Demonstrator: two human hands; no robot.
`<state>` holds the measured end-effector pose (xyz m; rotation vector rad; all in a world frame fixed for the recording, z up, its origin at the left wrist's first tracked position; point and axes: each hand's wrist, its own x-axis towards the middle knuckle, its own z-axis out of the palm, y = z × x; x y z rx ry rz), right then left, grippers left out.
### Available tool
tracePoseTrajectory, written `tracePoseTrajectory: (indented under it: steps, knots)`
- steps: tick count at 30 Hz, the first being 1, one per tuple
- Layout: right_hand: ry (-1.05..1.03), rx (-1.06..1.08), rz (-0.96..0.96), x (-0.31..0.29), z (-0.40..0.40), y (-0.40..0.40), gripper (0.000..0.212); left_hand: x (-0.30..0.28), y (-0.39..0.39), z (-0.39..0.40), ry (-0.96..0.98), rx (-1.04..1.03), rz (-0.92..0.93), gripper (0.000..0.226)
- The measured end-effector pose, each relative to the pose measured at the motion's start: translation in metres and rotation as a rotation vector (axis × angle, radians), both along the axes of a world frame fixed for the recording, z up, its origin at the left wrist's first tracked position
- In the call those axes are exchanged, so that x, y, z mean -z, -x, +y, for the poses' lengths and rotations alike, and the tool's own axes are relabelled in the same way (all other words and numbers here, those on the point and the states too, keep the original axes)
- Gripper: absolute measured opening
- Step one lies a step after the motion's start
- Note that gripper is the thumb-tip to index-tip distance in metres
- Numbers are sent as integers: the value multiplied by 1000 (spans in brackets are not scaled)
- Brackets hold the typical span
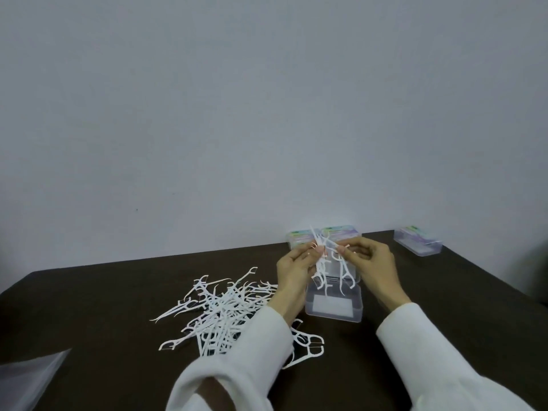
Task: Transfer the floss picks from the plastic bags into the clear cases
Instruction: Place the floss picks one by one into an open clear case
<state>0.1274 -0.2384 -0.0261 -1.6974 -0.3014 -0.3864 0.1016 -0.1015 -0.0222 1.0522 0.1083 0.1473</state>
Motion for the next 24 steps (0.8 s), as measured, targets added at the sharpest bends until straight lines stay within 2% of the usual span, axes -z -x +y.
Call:
tracePoseTrajectory:
  steps: [7,12,24]
  knots:
    - [-53,86,-4,2,-9,-4,13,7,-4,-1,-371,2,-90,21]
    - [-93,153,-32,5,-15,-6,8,16,-3,-6,-671,75,-203,21]
    - [-102,221,-50,4,-15,-7,8,18,-2,1,-1120,190,-338,33]
